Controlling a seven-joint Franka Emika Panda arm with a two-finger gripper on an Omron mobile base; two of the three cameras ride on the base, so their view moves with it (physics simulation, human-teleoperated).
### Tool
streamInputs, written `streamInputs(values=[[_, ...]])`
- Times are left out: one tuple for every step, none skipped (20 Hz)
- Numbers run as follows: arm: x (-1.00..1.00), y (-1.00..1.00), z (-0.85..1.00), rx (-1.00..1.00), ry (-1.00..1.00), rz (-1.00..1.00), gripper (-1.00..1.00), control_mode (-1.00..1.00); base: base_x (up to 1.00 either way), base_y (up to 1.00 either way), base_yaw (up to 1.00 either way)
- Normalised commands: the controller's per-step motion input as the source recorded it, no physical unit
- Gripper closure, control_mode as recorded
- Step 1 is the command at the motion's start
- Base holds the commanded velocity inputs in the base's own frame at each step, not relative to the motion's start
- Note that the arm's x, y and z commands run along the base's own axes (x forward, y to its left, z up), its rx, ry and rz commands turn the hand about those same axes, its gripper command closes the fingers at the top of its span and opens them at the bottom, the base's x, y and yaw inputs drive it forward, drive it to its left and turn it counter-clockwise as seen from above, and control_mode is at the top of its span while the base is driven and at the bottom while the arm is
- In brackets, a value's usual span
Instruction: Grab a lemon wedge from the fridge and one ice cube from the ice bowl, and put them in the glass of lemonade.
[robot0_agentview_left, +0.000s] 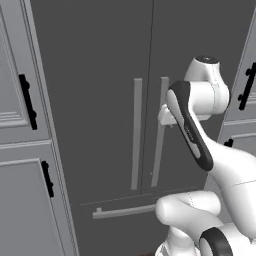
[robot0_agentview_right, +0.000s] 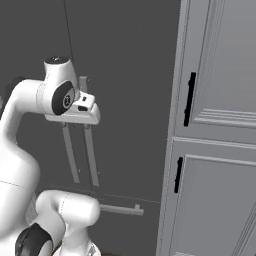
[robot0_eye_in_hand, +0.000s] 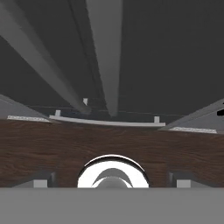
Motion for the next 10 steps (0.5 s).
streamInputs(values=[[0.00,0.00,0.00,0.00,0.00,0.00,-1.00,1.00,-0.70,0.12,0.00],[0.00,0.00,0.00,0.00,0.00,0.00,-1.00,1.00,-0.74,0.11,0.00],[0.00,0.00,0.00,0.00,0.00,0.00,-1.00,1.00,-0.68,0.14,0.01],[0.00,0.00,0.00,0.00,0.00,0.00,-1.00,1.00,-0.61,0.09,0.04],[0.00,0.00,0.00,0.00,0.00,0.00,-1.00,1.00,-0.57,0.06,0.03],[0.00,0.00,0.00,0.00,0.00,0.00,-1.00,1.00,-0.51,0.07,0.03],[0.00,0.00,0.00,0.00,0.00,0.00,-1.00,1.00,-0.45,0.11,0.03],[0.00,0.00,0.00,0.00,0.00,0.00,-1.00,1.00,-0.42,0.15,0.02],[0.00,0.00,0.00,0.00,0.00,0.00,-1.00,1.00,-0.46,0.15,0.01],[0.00,0.00,0.00,0.00,0.00,0.00,-1.00,1.00,-0.46,0.16,0.01]])
